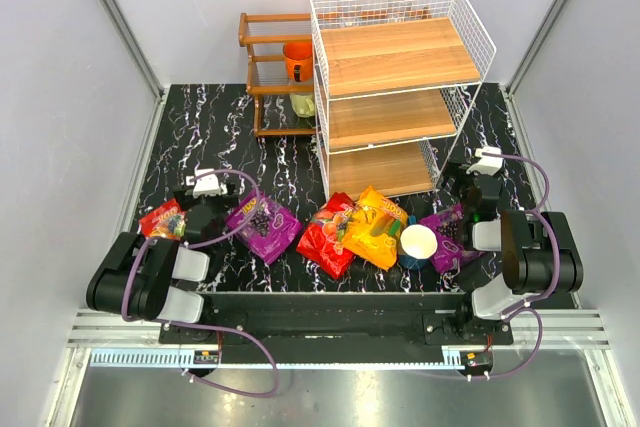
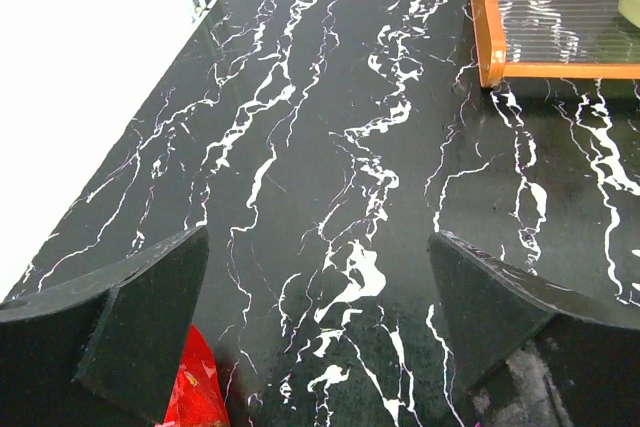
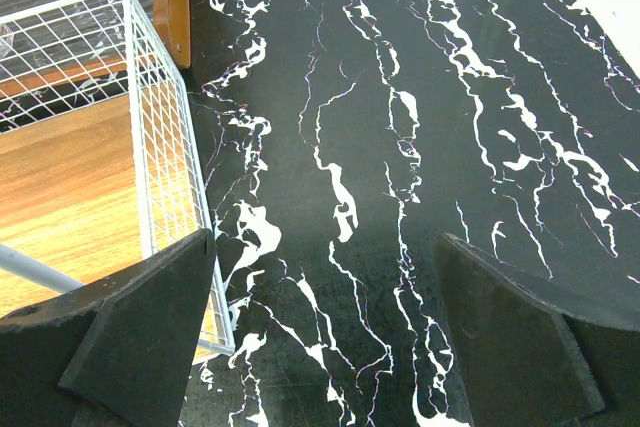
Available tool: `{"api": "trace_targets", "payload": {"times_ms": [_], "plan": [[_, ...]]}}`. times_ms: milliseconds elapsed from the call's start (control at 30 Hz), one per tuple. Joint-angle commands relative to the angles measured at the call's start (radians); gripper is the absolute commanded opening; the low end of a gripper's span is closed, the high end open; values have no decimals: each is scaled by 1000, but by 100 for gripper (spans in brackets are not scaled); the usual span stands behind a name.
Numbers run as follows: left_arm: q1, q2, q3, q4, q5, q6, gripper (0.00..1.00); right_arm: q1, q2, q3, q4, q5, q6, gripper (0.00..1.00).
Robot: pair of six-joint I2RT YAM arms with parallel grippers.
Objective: Place and organize the candy bags onto the shelf
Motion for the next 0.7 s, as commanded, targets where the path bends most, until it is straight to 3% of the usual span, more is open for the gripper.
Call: {"api": "trace_targets", "payload": {"times_ms": [0,533,667], "plan": [[9,-25,25,67,32,-30,99,3,-1,28,22,20,0,100],[35,-28,76,-29,-23,-79,99,3,-4,16,39,31,2,100],[32,-53,55,-13,1,-63,99,3,-58,-50,131,147,40,100]]}}
